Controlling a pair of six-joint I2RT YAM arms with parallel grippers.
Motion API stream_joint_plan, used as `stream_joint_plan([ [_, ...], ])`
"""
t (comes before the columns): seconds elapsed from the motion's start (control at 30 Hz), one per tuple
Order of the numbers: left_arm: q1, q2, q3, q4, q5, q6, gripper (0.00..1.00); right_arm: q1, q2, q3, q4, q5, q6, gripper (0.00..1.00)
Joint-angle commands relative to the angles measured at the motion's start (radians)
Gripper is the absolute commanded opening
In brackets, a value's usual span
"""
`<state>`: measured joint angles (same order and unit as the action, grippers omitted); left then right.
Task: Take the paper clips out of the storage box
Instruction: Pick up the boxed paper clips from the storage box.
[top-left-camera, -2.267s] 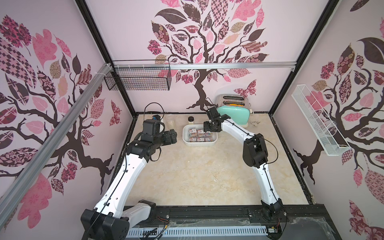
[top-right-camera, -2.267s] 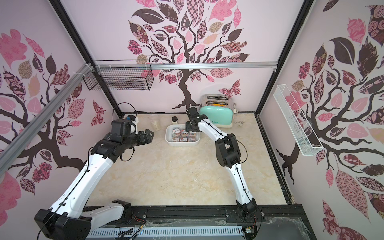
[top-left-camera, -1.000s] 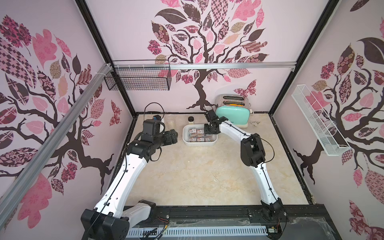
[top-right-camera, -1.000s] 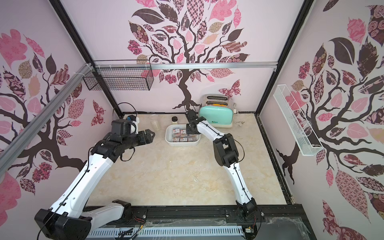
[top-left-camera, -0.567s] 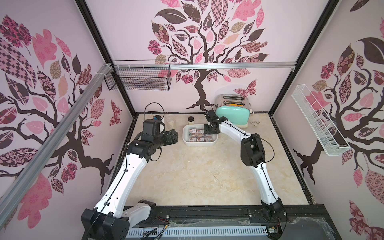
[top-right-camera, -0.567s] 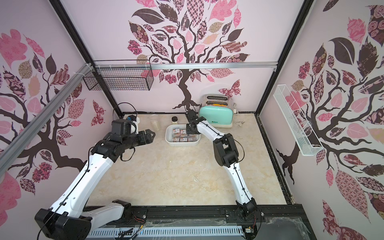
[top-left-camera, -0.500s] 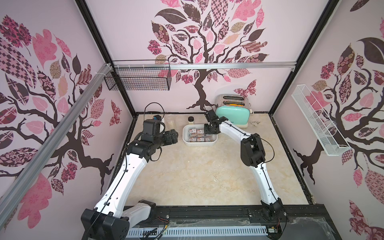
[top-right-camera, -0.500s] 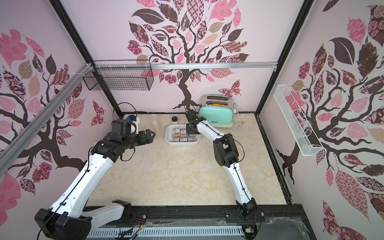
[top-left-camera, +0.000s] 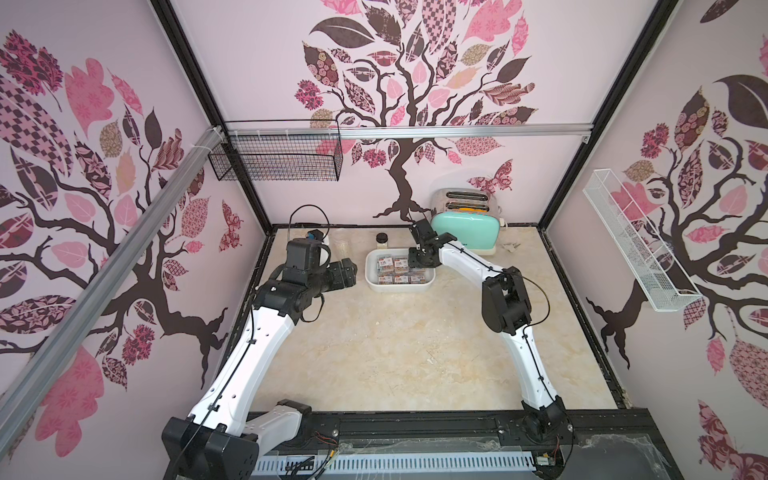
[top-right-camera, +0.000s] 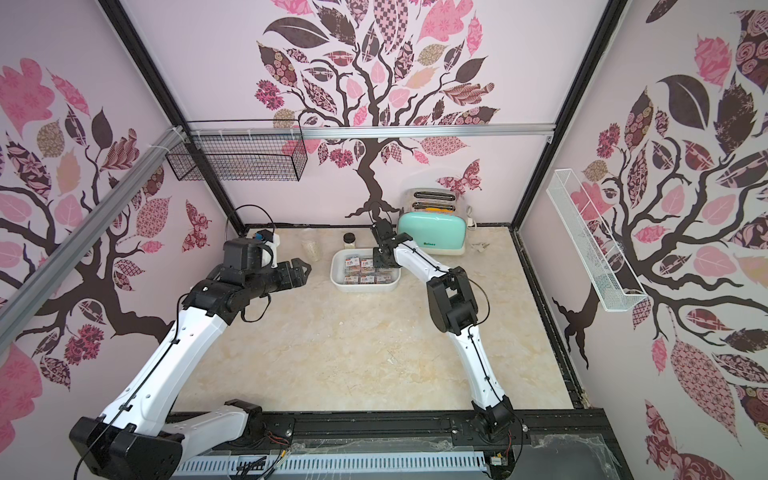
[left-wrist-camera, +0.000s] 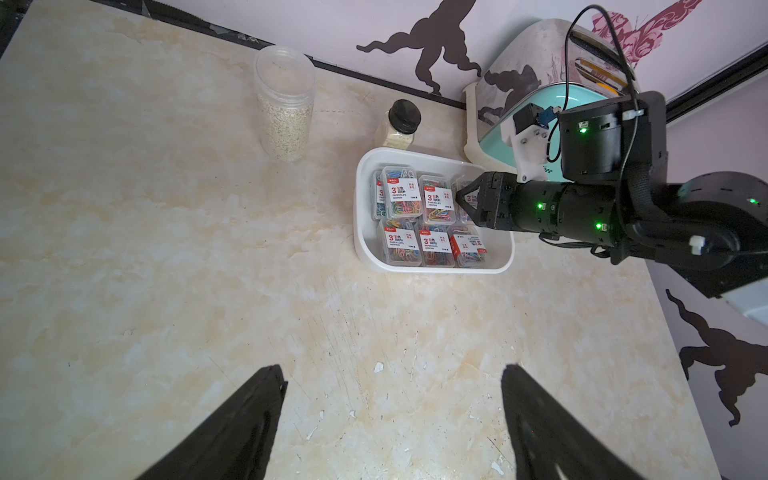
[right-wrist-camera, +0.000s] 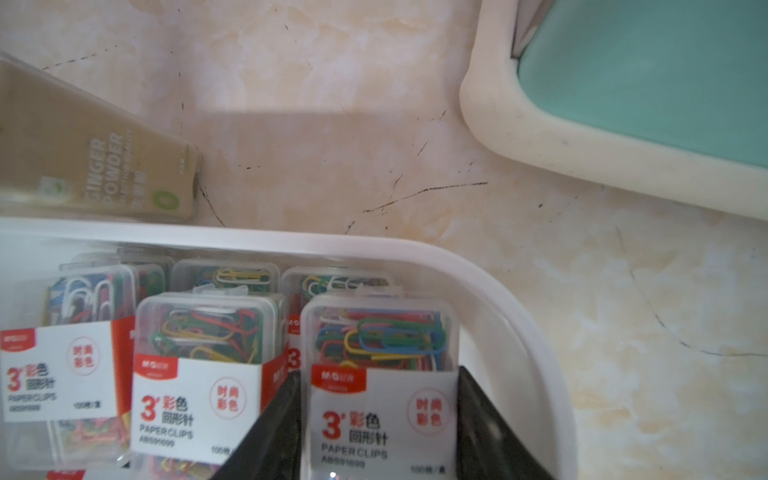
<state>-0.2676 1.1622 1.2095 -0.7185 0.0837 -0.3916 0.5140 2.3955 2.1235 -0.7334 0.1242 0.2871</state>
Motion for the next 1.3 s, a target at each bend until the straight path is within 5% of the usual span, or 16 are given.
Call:
stream_joint_plan([
  [0.0, -0.004, -0.004, -0.007, 0.027, 0.002, 0.008, 0.87, 0.006, -0.103, -0.005, -0.001, 0.006, -0.004, 0.41],
  [0.4, -0.007, -0.007, -0.008, 0.025, -0.024, 0.022, 0.87, 0.02, -0.244, -0.097, -0.027, 0.005, 0.015, 0.41],
  [0.83, -0.021, -0.015, -0.026, 0.031, -0.038, 0.014, 0.87, 0.127, -0.545, -0.49, -0.028, 0.008, 0.092, 0.41],
  [1.27, -0.047, -0.009, -0.049, 0.035, -0.038, 0.005, 0.87, 0.199, -0.628, -0.764, 0.061, 0.022, 0.232, 0.41],
])
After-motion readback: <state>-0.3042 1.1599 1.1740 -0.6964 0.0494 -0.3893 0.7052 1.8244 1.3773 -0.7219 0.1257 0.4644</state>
